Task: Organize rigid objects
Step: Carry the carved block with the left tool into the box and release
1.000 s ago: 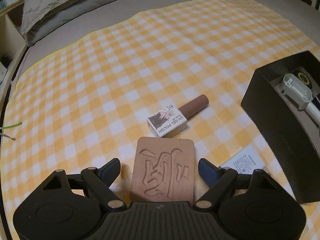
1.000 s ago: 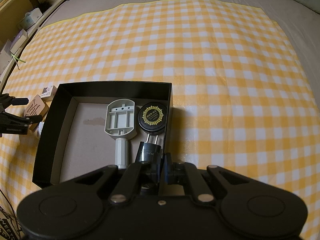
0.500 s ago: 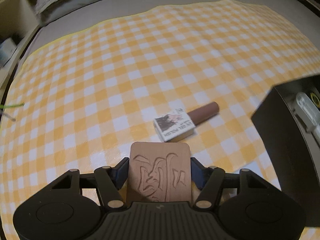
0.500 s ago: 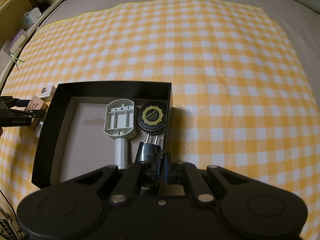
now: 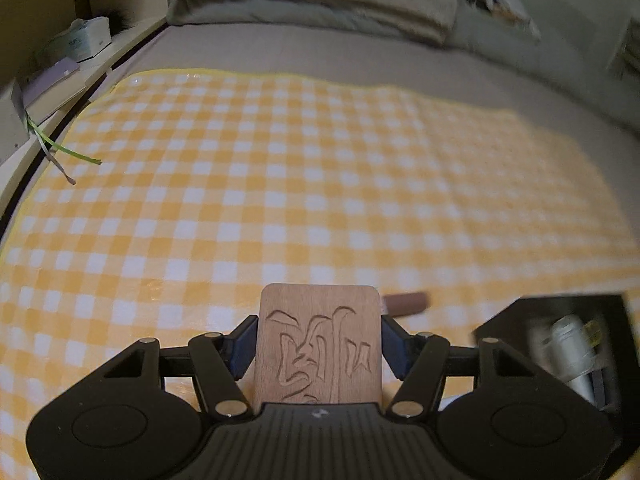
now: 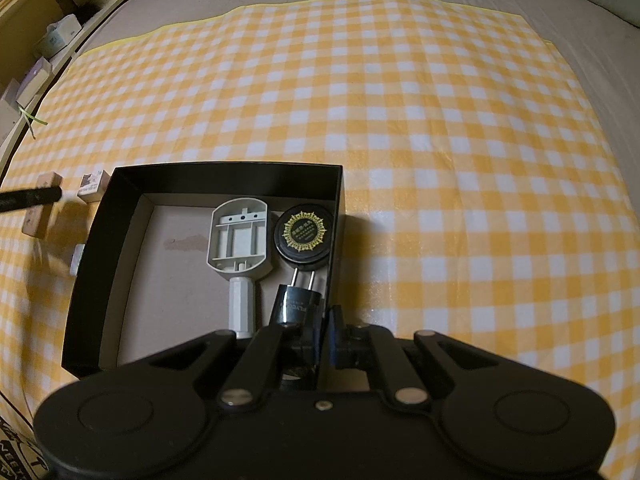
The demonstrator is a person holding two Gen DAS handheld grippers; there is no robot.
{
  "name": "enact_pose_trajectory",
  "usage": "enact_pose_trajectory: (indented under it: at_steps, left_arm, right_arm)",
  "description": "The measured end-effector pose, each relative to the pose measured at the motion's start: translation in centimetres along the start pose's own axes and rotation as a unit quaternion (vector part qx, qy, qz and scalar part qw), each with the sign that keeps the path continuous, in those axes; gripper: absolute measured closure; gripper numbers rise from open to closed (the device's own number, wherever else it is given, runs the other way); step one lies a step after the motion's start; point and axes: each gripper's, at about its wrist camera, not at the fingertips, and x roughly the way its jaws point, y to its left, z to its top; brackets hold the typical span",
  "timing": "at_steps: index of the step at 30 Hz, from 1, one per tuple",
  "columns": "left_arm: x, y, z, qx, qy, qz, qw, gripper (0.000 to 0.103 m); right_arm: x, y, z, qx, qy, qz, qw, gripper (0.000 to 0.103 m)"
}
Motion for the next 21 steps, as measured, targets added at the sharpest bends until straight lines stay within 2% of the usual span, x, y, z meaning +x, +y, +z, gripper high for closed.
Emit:
enact_pose_trajectory:
  at_steps: [5, 9, 11, 15, 21]
  left_arm:
    - [-2.6, -2.0, 0.7, -0.023, -0.033, -0.043, 0.9983, 0.039]
    - [-3.9, -4.6, 0.1, -0.051, -0.045, -0.098, 0.9928, 0.039]
    - [-4.5, -6.4, -0.5, -0.058, -0.041, -0.132, 0.9887, 0.039]
    - [-4.8, -10.6, -2.5, -0.049, -0.024, -0.168, 0.9842, 0.039]
    - [-3.5, -15.6, -5.4, -0.043, 0.015, -0.184, 0.9819, 0.039]
  right_arm:
    - [0.0, 0.0, 0.0, 0.001, 0.0, 0.001, 1.0, 0.098]
    - [0.1, 0.0, 0.1, 0.001, 0.0, 0.0, 1.0, 0.098]
    - [0.1, 0.0, 0.1, 0.0, 0.0, 0.0, 1.0, 0.098]
    - [0.1, 0.0, 0.1, -0.001, 0.0, 0.0, 1.0, 0.098]
    - [0.1, 0.1, 0.1, 0.0, 0.0, -0.001, 1.0, 0.098]
